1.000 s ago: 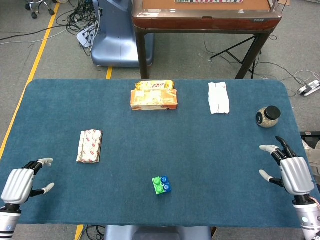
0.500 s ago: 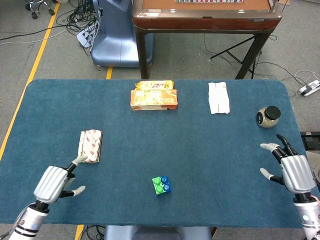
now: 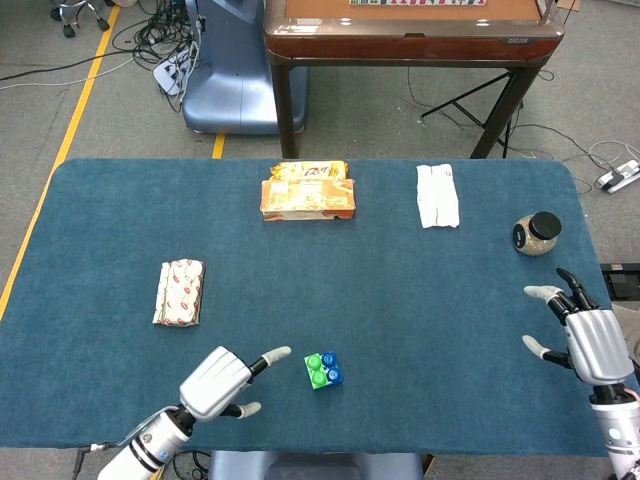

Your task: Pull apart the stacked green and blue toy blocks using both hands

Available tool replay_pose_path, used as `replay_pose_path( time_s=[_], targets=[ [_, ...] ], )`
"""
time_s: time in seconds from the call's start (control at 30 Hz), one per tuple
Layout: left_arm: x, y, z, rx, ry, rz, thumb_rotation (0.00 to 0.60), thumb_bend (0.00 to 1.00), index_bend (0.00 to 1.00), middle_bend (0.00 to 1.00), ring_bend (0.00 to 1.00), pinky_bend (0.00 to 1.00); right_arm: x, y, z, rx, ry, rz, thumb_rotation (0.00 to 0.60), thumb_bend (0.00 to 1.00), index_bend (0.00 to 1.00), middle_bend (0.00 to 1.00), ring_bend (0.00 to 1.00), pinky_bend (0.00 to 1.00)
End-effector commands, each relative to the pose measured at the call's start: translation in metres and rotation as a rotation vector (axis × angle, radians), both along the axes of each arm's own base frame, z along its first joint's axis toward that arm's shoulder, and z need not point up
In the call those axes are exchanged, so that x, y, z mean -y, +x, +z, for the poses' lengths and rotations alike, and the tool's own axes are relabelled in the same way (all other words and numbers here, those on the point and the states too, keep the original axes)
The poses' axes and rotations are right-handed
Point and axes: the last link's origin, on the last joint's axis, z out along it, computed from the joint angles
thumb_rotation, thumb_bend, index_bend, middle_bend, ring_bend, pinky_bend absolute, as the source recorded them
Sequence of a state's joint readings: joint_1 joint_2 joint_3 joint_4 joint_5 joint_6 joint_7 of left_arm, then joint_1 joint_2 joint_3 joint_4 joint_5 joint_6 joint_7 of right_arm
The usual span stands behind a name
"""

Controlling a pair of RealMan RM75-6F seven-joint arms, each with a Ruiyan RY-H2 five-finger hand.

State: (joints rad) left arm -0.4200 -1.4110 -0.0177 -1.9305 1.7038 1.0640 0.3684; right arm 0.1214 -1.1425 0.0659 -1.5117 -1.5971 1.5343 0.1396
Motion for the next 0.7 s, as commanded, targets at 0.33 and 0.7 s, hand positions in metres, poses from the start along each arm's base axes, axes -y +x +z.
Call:
replay_pose_path(
  time_s=[0.33, 0.7],
  targets=[
    [-0.005, 0.055, -0.049, 0.012, -0.068, -0.058, 0.600, 0.00, 0.15, 1.00, 0.93, 1.00, -0.001, -0.012, -0.003, 0.013, 0.009, -0.022, 0.600, 0.09, 0.31, 0.35, 0.33, 0.44],
    [-0.021, 0.067, -0.073, -0.060, -0.058, -0.045, 0.600, 0.00, 0.15, 1.00, 0.93, 1.00, 0.000, -0.014, -0.005, 0.017, 0.016, -0.025, 0.600, 0.09, 0.31, 0.35, 0.33, 0.44]
  ],
)
